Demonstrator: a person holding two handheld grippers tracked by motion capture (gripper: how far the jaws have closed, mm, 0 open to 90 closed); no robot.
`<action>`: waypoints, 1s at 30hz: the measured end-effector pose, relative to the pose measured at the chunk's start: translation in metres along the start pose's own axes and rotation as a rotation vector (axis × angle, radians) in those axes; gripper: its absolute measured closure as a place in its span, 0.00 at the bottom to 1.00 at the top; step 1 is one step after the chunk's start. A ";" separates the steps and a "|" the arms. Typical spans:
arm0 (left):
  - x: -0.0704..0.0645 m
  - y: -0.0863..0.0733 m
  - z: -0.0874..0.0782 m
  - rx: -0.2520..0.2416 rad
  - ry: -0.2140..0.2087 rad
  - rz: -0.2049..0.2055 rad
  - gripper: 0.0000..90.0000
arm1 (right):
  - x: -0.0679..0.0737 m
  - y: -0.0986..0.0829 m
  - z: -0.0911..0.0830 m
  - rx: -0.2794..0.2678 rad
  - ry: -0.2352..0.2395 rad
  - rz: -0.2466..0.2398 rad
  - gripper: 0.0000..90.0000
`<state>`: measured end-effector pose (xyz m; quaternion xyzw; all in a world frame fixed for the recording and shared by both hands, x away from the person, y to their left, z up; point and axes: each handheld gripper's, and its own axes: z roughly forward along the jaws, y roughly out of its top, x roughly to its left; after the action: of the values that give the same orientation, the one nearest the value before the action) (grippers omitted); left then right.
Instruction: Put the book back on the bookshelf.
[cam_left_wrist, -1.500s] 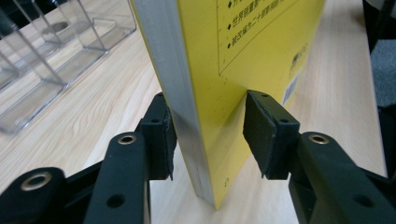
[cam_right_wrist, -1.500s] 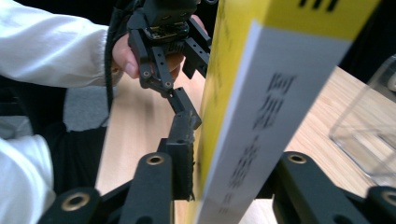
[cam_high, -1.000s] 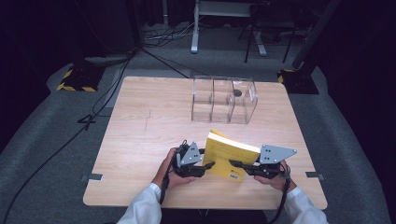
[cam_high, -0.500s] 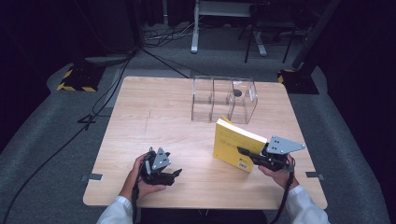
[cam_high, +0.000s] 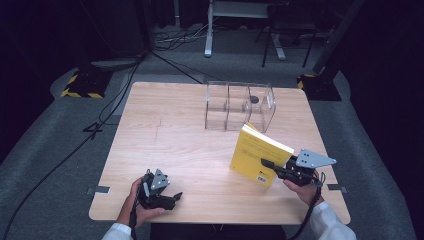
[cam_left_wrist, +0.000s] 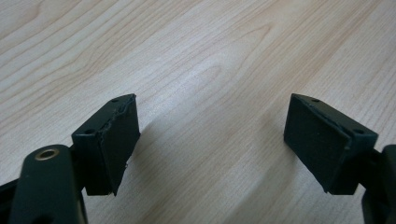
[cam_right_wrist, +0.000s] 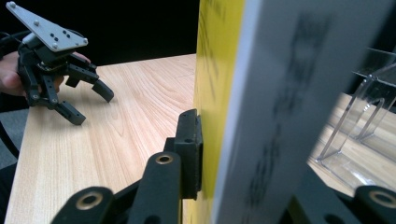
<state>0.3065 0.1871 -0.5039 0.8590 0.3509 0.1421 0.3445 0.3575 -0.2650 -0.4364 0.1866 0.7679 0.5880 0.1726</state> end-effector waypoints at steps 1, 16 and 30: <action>0.001 0.000 0.001 -0.001 -0.008 -0.014 0.20 | 0.000 0.000 -0.001 0.001 0.006 -0.003 0.83; 0.002 0.004 0.005 0.004 0.020 -0.051 0.17 | -0.010 0.025 -0.009 -0.004 -0.186 -0.056 0.84; 0.002 0.004 0.005 0.004 0.020 -0.052 0.17 | -0.031 0.063 -0.008 -0.048 -0.328 -0.071 0.84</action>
<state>0.3124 0.1840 -0.5046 0.8489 0.3769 0.1407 0.3428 0.3857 -0.2723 -0.3721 0.2486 0.7214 0.5613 0.3204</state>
